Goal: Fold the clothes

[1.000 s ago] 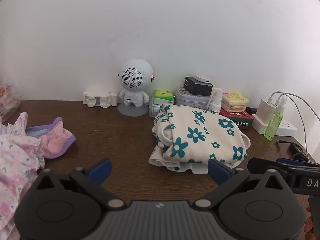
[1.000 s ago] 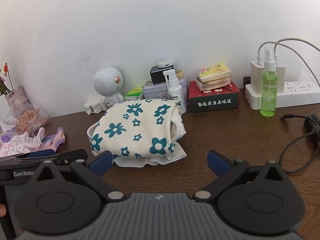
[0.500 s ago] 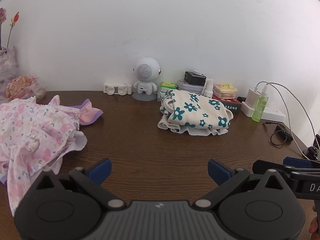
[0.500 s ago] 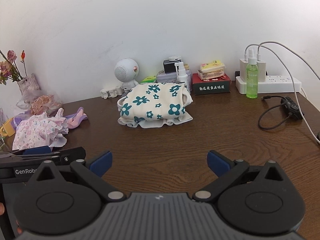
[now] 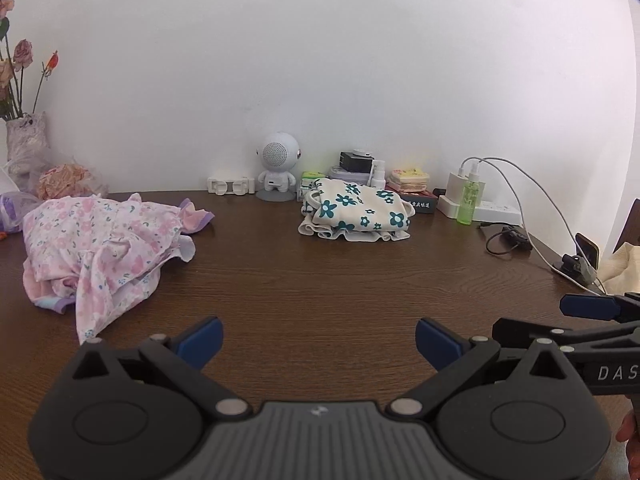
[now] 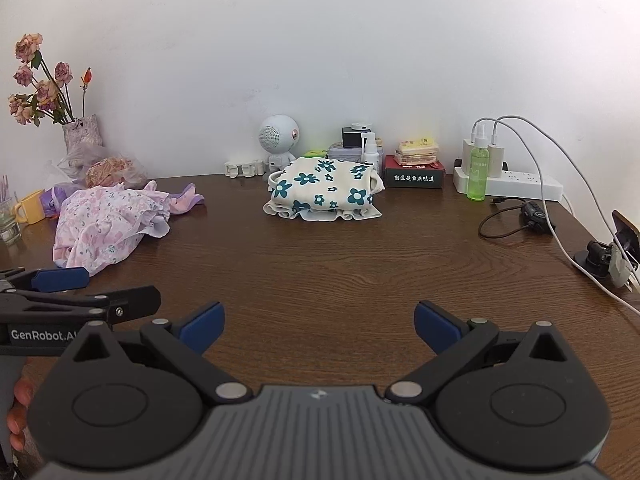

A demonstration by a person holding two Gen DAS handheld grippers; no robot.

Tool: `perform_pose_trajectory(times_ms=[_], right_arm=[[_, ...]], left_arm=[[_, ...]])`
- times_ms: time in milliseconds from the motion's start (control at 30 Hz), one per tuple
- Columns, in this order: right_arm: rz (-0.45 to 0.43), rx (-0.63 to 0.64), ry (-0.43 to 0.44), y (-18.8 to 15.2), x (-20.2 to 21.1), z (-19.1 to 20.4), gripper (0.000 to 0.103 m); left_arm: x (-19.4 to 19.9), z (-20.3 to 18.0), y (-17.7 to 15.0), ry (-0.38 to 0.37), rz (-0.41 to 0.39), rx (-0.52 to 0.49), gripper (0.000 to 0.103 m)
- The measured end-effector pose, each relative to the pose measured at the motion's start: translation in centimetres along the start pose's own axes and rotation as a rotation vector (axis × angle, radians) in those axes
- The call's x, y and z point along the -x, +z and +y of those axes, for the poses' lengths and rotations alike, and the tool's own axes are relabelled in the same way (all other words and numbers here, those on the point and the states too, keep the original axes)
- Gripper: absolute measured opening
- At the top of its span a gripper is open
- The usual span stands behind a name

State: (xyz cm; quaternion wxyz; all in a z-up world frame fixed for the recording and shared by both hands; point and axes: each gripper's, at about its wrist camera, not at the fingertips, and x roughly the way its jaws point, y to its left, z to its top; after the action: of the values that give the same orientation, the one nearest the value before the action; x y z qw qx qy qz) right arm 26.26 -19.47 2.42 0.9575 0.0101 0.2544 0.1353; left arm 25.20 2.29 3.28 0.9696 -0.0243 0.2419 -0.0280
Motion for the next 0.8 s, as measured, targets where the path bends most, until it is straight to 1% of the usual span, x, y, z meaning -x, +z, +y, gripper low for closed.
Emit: perform_pose_trajectory(times_ms=[200,267,367,500,733,800], right_arm=[[-0.021,0.021,0.014,-2.6,4.1,1.3,0.103],[-0.027,0.016,0.025,-3.5,5.4,1.7,0.103],[-0.038,0.015,0.04,-5.0,7.4,2.5,0.103],[-0.043,0.017,0.057,-7.0,10.0,3.4,0.103],[-0.052,-0.006,0.088,-9.9,14.1,4.2,0.103],[-0.057,-0.023,0.09,-10.6,15.0,4.2,0.103]], left_arm=[[4.3,-0.2,-2.1,0.012,-0.005,0.031,0.103],[5.6,-0.2,-3.0,0.004,-0.005,0.042,0.103],[7.3,-0.3,-4.4,0.012,-0.012,0.032,0.103],[9.6,-0.8,-6.7,0.04,-0.019,-0.003,0.103],[13.2,-1.2,-9.9,0.013,-0.028,0.02,0.103],[14.1,-1.5,-10.7,0.021,-0.039,0.013,0.103]])
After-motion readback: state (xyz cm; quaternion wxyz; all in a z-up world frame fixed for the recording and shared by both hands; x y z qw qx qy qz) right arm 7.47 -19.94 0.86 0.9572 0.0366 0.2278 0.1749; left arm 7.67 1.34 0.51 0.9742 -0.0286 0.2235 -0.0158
